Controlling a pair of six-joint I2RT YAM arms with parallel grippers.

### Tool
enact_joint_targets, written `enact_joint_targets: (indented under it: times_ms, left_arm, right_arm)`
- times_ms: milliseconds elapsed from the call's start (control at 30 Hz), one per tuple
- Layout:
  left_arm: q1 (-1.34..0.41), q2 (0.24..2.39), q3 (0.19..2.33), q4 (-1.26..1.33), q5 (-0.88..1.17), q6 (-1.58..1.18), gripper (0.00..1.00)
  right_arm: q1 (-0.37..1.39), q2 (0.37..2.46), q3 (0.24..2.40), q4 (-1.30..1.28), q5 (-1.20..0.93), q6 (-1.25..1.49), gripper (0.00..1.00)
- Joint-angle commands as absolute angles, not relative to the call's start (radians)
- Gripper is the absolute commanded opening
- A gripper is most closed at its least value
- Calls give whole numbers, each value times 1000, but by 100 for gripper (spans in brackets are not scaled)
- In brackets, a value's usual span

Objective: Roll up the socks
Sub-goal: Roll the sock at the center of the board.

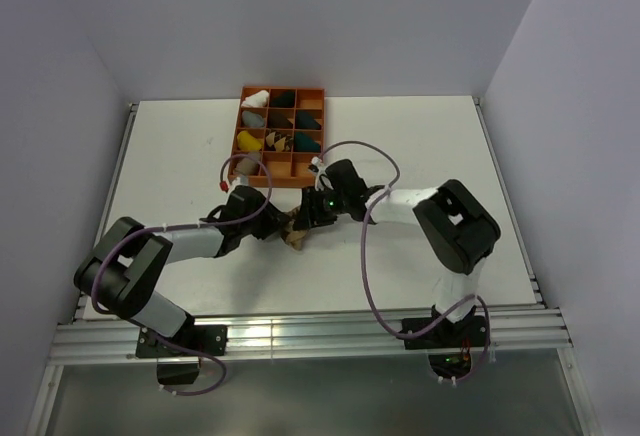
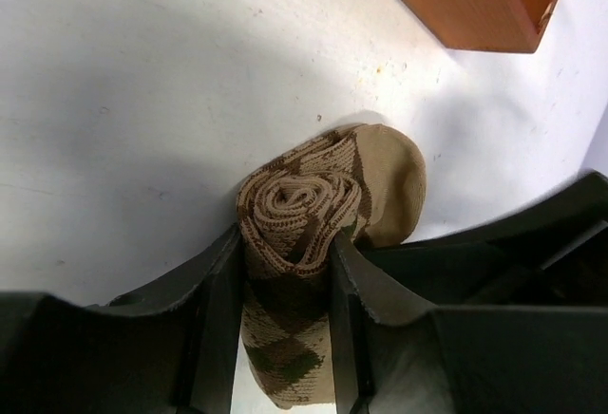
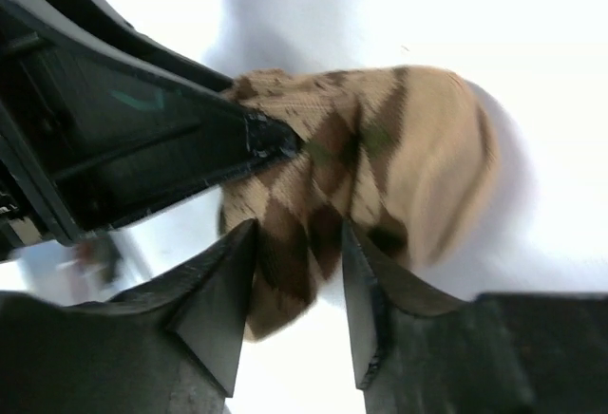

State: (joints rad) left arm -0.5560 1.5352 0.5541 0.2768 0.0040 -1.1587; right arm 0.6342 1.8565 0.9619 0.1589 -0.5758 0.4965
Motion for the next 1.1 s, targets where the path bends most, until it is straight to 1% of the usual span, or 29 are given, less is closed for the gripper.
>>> enact_joint_targets:
  times_ms: [0, 267, 400, 700, 733, 833, 1067]
  left_arm:
    - [-581, 1557, 574, 83, -51, -1095, 11]
    - [-604, 1555, 632, 3, -78, -1080, 12]
    - [-612, 1552, 644, -24, -78, -1080, 11]
    - [-620, 1549, 667, -48, -74, -1083, 12]
    - [-620, 1549, 669, -52, -75, -1085, 12]
    - [-621, 1548, 670, -55, -71, -1083, 12]
    - [-621, 1548, 678, -61, -58, -1091, 12]
  right_arm:
    - [664, 1731, 911, 54, -289, 387, 50]
    - [799, 1546, 835, 141, -25, 295, 56]
    - [863, 1509, 805, 205, 24, 250, 57]
    - [976, 1551, 799, 296, 84, 173, 58]
    - [994, 1566, 802, 298, 103, 169, 60]
    - [1014, 1603, 815, 298, 115, 158, 61]
    - [1026, 1684, 827, 285, 133, 170, 61]
